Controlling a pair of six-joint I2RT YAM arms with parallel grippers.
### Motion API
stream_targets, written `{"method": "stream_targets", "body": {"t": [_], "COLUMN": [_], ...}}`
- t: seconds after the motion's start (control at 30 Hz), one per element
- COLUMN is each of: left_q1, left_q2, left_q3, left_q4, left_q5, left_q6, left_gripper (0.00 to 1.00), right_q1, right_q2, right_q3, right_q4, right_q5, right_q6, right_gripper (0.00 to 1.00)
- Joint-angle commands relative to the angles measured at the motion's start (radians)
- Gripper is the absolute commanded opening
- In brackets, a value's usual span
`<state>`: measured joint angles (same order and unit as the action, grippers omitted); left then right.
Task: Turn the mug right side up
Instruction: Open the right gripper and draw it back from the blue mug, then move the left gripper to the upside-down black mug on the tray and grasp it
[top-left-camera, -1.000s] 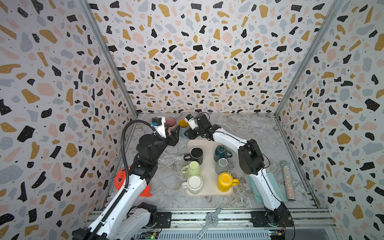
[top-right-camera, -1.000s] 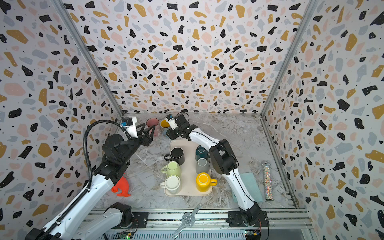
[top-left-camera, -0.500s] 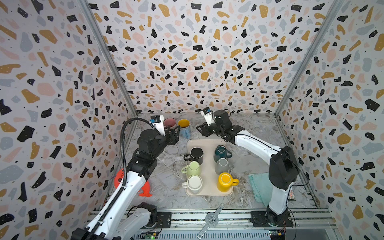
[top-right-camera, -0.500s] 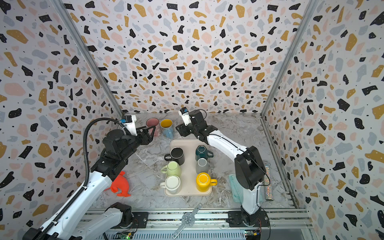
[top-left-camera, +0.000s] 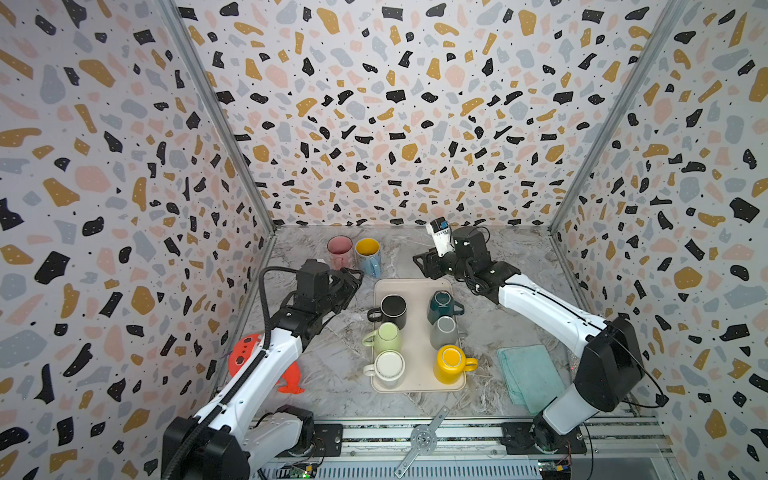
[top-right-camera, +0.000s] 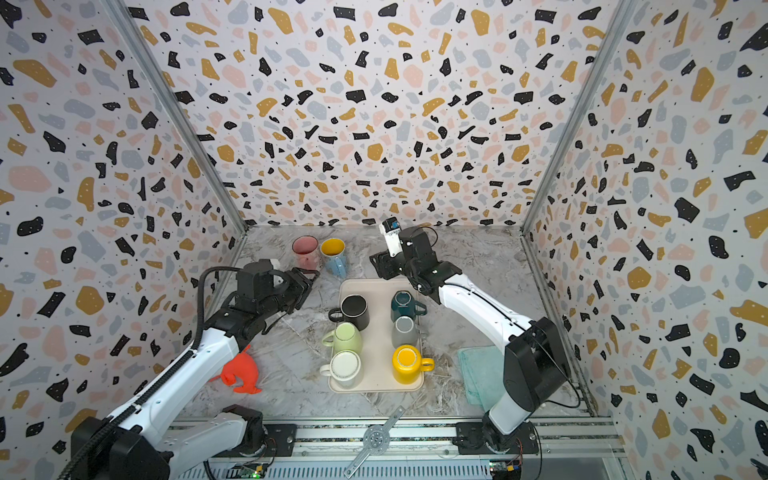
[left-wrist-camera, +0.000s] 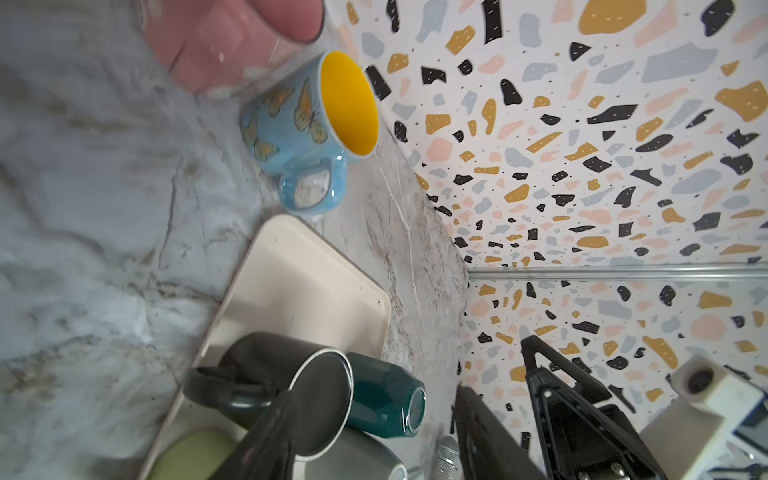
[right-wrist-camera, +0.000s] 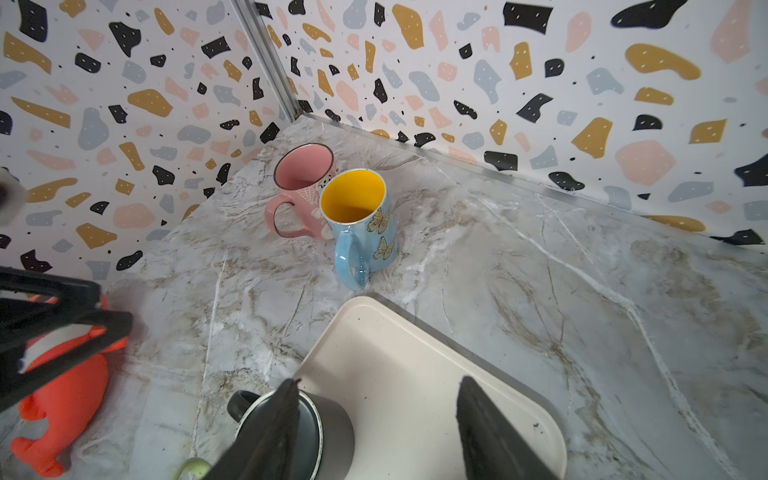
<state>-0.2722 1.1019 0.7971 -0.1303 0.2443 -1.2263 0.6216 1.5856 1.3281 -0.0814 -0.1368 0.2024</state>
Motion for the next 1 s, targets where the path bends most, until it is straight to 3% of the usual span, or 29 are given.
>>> {"method": "stream_targets", "body": {"t": [0.0, 0.13, 0.27, 0.6, 0.97], "left_q1": [0.005, 0.006, 0.006, 0.006, 0.006], "left_q2": [0.015, 0.006, 0.029, 0.221, 0.308], "left_q3": [-0.062, -0.159, -0.192, -0.172, -0.156], "left_q4": [0.099, 0.190, 0.202, 0.243, 0.277], "left_q5": [0.111, 0.125, 0.138, 0.250, 0.268], "left_q6": [-0.286, -0.487, -0.576, -0.671, -0.696], "left_gripper": [0.60, 0.58, 0.56, 0.51, 0.49], "right_q1": [-0.008, -0.023, -0.037, -0.062, -0.089], "right_q2": [-0.070, -0.103, -0.113, -0.110, -0.094], "right_q3": [-0.023, -0.060, -0.073, -0.081, -0.079], "right_q4": [-0.014, -0.009, -0.017, -0.024, -0.026], "right_q5": [0.049, 0.051, 0.058, 0.062, 0.049], "right_q6": [0.006, 0.018, 0.023, 0.031, 0.041], "right_gripper": [0.62, 0.63, 0.63, 0.63, 0.64]}}
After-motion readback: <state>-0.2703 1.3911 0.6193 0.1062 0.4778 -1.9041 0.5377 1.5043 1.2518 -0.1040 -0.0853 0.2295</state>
